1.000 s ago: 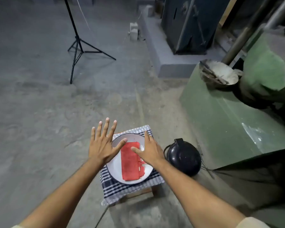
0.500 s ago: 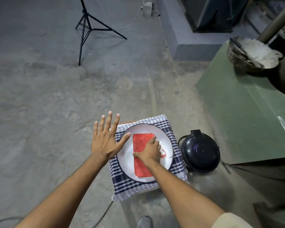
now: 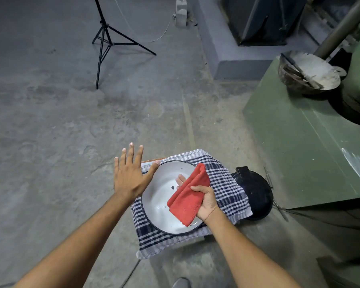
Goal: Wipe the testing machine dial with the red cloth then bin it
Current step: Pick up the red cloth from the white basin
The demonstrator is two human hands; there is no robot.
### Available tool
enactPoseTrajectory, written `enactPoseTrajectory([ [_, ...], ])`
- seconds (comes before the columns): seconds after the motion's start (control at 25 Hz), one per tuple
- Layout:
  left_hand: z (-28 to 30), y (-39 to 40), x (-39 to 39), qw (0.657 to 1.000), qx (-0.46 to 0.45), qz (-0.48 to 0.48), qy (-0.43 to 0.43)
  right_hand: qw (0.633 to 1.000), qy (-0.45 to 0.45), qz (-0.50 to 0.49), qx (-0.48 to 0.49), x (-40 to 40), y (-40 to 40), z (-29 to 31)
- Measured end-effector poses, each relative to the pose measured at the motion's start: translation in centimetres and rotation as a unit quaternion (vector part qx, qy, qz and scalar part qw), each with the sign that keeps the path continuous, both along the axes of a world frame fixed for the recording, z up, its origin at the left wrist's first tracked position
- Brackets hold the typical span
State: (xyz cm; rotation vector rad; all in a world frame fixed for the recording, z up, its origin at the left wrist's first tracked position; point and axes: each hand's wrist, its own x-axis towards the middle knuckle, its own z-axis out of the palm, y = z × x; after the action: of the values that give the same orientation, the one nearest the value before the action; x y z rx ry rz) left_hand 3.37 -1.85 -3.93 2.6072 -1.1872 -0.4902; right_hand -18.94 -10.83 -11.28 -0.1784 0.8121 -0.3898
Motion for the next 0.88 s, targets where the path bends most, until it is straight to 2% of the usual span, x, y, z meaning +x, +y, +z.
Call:
enactPoseTrajectory([
  [0.08, 0.9, -0.8, -0.3, 1.000, -0.005, -0.003, -0.002, 0.992, -0.091, -0.082, 0.005, -0.6, 0.4, 0.1],
  [0.16, 2.0, -1.7, -0.8, 1.000, -0.008, -0.017, -0.010, 0.983, -0.130, -0.128, -0.030, -0.9, 0.6, 1.3],
  [0.48, 8.3, -6.0, -4.2, 0.995, -0.032, -0.082, -0.039, 0.949, -0.229, -0.168, -0.134, -1.7, -2.5, 9.6],
  [0.68, 15.4, -11.8, -8.6, 0.980, -0.088, -0.150, -0.093, 0.923, -0.274, -0.201, -0.182, -7.4, -6.6, 16.8],
  [0.88, 22.8, -17.0, -16.9, 0.948, -0.154, -0.248, -0.124, 0.893, -0.266, -0.265, -0.249, -17.6, -9.5, 24.1],
])
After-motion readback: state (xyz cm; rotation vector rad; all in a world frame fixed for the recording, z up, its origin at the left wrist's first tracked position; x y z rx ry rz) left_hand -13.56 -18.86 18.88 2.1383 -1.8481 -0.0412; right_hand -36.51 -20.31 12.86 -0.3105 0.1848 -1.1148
